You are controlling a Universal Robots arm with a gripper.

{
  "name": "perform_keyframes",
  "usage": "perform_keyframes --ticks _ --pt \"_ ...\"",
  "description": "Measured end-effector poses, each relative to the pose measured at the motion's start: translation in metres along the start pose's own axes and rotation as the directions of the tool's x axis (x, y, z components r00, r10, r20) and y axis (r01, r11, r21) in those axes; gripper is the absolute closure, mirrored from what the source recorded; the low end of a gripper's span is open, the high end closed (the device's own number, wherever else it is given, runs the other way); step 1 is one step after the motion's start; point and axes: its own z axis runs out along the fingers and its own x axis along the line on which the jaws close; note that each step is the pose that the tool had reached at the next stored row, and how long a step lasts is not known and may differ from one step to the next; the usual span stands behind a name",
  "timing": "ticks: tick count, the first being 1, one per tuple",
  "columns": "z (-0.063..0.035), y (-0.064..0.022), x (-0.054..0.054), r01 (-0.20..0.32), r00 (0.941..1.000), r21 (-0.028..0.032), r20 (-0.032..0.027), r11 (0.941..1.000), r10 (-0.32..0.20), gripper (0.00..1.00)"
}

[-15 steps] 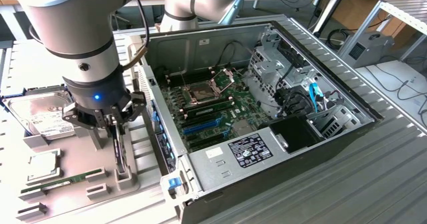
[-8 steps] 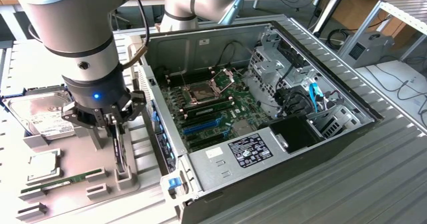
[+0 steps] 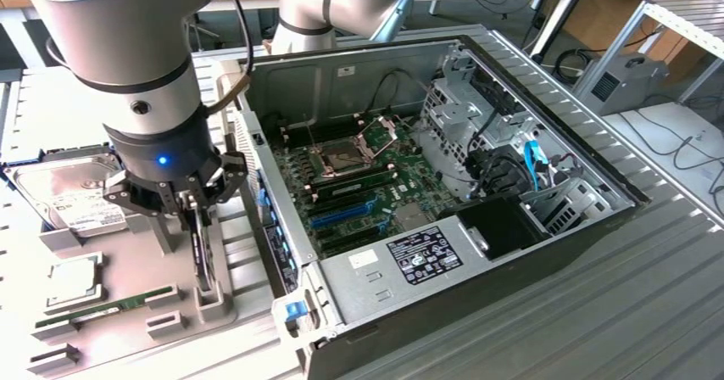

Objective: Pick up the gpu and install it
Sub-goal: 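Pick up the gpu and move the gpu toward the slot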

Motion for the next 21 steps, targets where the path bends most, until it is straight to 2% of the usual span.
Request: perform_keyframes --ticks 21 --pt "-0.0075 0.0003 -0.0002 0.000 1.0000 0.0001 -0.0001 1.0000 0.000 0.73"
